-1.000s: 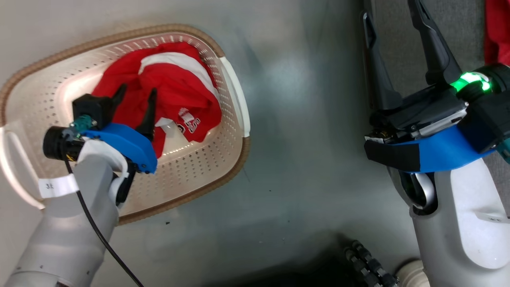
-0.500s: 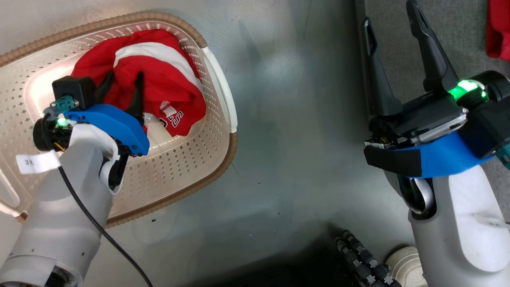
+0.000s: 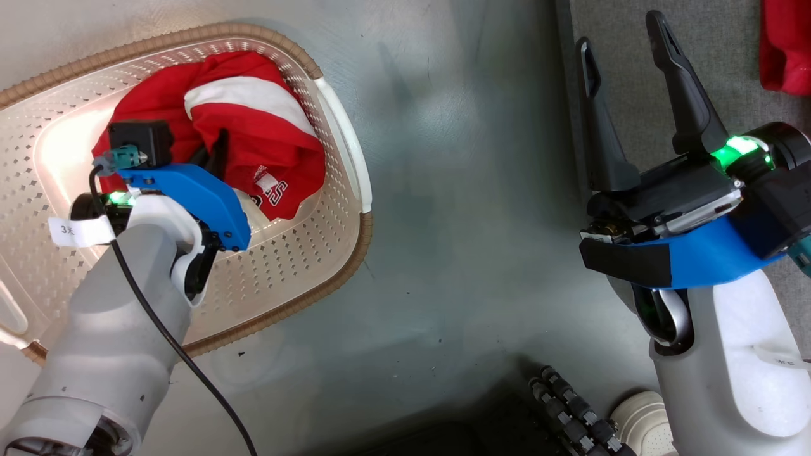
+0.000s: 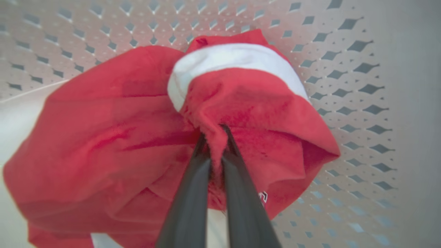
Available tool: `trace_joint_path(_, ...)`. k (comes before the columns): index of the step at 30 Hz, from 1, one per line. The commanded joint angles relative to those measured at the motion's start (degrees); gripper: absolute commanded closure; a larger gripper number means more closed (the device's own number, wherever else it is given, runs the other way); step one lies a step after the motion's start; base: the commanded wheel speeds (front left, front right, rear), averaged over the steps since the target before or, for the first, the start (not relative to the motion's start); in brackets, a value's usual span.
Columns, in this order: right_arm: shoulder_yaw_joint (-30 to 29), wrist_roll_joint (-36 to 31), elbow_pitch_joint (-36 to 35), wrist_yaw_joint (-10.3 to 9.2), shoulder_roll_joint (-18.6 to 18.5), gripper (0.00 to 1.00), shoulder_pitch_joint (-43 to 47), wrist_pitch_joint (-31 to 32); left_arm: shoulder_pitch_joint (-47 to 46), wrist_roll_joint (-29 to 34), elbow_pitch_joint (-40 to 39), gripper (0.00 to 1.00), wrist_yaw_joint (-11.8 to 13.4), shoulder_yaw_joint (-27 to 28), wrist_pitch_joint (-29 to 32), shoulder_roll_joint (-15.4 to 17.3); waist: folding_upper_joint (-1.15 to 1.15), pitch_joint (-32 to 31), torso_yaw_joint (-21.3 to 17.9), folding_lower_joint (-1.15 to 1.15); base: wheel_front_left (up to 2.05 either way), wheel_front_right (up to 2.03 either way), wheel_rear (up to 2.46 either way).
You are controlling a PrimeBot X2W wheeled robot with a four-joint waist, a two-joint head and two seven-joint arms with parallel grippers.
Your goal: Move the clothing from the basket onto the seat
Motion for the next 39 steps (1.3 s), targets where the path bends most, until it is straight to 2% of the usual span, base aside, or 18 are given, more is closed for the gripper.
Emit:
trace_joint_path(1,0.0,0.4,0.1,0.01,0.1,0.0,0.0,-0.4,-0.7,-0.7,0.1,1.0,-0.1,-0.6,0.0,0.5,0.0,0.0,0.0,0.0,0.0,0.0,0.0)
trace_joint_path(14,1.0,0.3,0.8,0.01,0.1,0.0,-1.3,-0.1,-1.1,-2.8,1.4,1.0,-0.1,-3.3,-0.9,0.8,0.0,-1.0,-0.1,0.0,0.0,0.0,0.0)
trace_joint_path(23,3.2,0.7,3.1,0.01,0.1,0.0,-3.7,-0.4,0.3,-3.0,2.5,1.0,-0.1,-5.2,-2.1,2.1,0.0,-4.3,-1.5,0.0,0.0,0.0,0.0)
trace_joint_path(30,3.7,0.2,7.2,0.01,0.1,0.0,-3.6,-0.1,3.8,-5.0,1.8,1.0,-0.1,-7.0,-3.2,0.4,0.0,-13.4,0.2,0.0,0.0,0.0,0.0)
trace_joint_path(39,5.5,-1.9,12.7,0.01,0.0,0.0,-0.2,2.1,10.1,-7.5,-1.1,1.0,-0.1,-10.3,-5.6,-1.6,0.0,-28.8,3.5,0.0,0.0,0.0,0.0)
